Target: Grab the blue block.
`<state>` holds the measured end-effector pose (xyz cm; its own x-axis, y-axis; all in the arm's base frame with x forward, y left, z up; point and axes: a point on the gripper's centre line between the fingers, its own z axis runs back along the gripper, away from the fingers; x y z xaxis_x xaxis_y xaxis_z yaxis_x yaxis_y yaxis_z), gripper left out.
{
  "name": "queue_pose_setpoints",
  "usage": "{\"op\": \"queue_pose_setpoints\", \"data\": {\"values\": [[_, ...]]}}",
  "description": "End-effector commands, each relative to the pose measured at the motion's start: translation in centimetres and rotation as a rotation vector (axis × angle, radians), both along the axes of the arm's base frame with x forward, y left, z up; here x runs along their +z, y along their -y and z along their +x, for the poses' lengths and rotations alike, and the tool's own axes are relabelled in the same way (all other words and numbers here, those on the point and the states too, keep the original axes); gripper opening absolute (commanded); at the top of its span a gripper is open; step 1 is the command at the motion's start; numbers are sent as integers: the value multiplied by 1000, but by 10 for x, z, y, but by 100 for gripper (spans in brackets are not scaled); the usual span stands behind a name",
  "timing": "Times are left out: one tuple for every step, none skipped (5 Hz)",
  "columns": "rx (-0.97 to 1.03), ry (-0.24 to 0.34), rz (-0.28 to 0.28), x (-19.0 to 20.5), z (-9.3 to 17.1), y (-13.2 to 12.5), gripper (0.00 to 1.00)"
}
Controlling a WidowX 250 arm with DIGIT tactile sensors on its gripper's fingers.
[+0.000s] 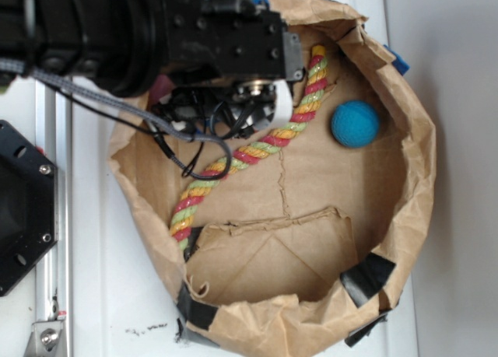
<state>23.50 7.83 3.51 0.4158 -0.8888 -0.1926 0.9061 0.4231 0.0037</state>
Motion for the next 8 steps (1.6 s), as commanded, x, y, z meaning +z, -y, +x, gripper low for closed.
{"op": "queue_pose_setpoints", "data": {"values": [[-30,-20,-85,-17,1,6,100],[-26,-17,-96,-15,1,8,88],[-24,-11,-100,-13,2,8,0],[-21,-13,-96,-12,3,8,0],[-10,-16,-103,-7,4,7,0],[21,22,-123,11,6,10,0],[77,117,-218,56,3,35,0],[137,170,-290,89,3,64,0]]}}
